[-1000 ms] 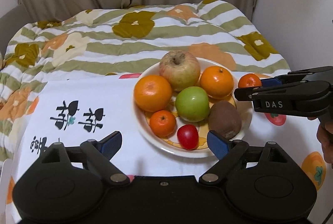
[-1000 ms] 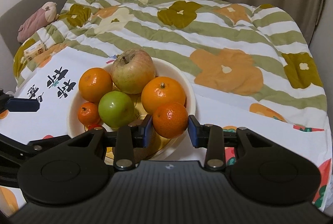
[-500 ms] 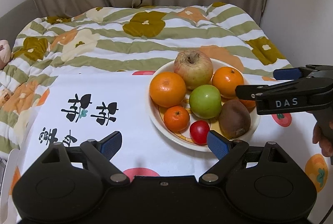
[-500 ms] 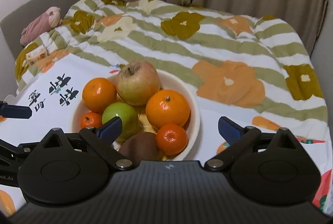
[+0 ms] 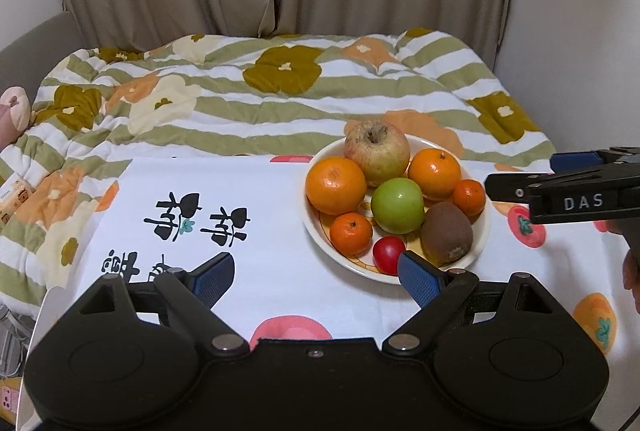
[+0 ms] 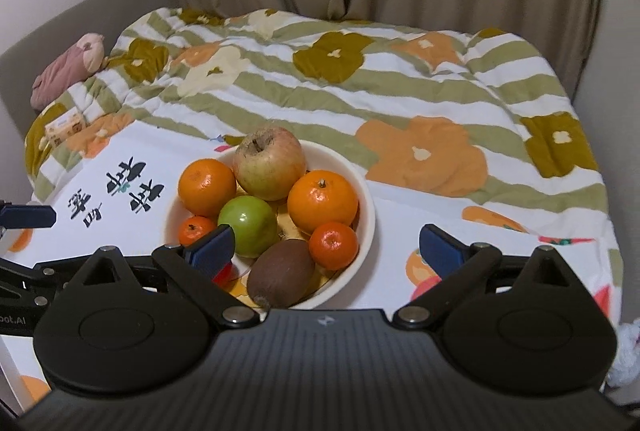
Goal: Organize fruits
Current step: 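Move both tools back toward the last green apple and red tomato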
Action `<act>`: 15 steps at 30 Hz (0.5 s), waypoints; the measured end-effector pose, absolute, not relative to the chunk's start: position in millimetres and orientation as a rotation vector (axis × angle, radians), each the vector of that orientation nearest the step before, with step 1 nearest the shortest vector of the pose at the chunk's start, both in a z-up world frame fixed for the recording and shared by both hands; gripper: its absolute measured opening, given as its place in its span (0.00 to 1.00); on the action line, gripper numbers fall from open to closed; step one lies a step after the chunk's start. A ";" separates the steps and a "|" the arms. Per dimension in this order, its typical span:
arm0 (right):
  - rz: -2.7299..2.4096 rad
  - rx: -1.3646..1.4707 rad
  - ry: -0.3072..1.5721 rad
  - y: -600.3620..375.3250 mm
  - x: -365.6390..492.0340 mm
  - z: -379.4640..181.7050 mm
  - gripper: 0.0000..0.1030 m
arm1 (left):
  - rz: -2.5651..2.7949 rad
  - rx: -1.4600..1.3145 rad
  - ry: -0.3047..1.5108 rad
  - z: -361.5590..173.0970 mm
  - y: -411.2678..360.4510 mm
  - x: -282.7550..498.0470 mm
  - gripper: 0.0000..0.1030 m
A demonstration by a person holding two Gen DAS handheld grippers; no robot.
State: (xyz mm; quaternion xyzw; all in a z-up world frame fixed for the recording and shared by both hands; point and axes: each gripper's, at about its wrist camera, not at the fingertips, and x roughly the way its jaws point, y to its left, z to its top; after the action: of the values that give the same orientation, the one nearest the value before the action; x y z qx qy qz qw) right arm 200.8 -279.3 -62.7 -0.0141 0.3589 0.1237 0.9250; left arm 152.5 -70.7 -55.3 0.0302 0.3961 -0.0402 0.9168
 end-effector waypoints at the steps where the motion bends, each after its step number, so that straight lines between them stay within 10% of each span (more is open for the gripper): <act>1: 0.240 -0.028 0.733 -278.9 194.5 -59.0 1.00 | -0.083 0.062 0.806 -52.4 -68.3 148.6 0.89; 15: 0.067 0.039 0.693 -260.8 93.3 -20.3 1.00 | -0.262 0.080 0.714 -19.9 -35.0 116.8 0.89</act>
State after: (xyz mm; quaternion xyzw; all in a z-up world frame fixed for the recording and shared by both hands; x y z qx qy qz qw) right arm 93.3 -260.8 -20.3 0.0189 0.3396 0.0329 0.9398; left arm 116.8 -35.0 -19.9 0.0390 0.3482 -0.1276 0.9279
